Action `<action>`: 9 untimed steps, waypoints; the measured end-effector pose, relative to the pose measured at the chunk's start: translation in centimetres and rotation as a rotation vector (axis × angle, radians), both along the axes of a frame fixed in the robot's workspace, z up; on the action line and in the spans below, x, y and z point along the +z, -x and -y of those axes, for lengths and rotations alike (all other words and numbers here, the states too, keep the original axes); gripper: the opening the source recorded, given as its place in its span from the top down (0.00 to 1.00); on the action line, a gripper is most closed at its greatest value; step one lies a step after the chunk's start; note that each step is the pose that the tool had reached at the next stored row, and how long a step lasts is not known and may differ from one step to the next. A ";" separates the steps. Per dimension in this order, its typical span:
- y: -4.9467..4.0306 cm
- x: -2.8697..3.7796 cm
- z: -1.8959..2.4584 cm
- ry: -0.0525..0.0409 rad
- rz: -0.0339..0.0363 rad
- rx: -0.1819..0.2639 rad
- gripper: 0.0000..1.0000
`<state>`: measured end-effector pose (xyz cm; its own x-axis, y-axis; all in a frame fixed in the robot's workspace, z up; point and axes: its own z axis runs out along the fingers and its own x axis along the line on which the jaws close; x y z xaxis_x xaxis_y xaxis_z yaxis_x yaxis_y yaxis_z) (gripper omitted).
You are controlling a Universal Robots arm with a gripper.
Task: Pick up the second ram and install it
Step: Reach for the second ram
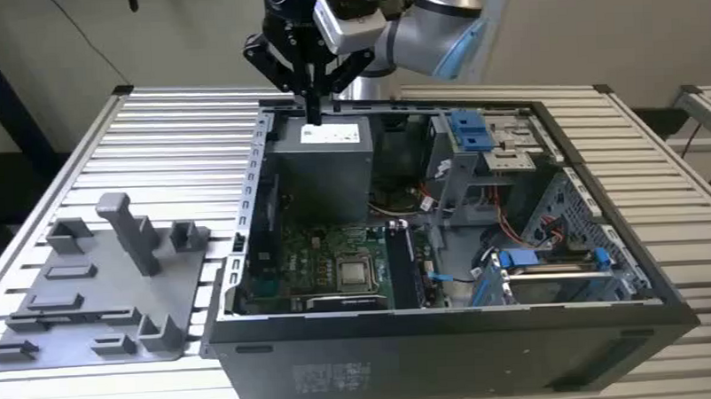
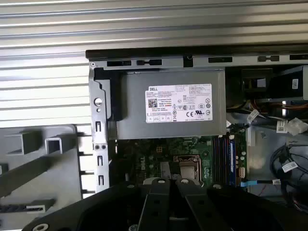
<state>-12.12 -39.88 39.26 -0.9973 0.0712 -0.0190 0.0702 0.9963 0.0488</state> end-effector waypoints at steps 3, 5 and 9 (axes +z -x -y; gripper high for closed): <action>0.00 0.00 0.00 0.0001 -0.0002 0.000 0.89; 0.02 0.00 0.00 0.0001 -0.0004 0.000 0.89; 0.18 0.00 0.00 0.0001 -0.0010 0.000 0.89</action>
<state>-12.30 -39.88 39.26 -0.9973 0.0712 -0.0180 0.0703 0.9963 0.0486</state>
